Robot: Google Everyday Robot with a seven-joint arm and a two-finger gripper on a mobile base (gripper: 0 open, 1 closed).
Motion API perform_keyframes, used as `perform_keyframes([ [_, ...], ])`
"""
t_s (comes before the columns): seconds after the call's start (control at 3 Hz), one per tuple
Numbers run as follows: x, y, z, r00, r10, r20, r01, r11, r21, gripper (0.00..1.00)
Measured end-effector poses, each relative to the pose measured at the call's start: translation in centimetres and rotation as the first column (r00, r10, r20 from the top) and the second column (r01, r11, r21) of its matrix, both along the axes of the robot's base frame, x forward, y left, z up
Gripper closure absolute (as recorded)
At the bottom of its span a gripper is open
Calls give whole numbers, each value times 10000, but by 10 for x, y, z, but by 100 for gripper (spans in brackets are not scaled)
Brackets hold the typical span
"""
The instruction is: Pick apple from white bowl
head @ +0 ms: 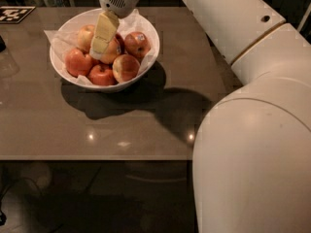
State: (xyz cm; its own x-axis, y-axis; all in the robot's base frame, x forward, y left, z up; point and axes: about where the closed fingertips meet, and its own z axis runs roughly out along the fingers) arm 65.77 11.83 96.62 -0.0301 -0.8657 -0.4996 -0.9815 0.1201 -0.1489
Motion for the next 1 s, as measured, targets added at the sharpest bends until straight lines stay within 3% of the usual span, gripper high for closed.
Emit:
perform_keyframes([
  [1.0, 11, -2, -35, 9990, -147, -421, 161, 9993, 347, 0],
])
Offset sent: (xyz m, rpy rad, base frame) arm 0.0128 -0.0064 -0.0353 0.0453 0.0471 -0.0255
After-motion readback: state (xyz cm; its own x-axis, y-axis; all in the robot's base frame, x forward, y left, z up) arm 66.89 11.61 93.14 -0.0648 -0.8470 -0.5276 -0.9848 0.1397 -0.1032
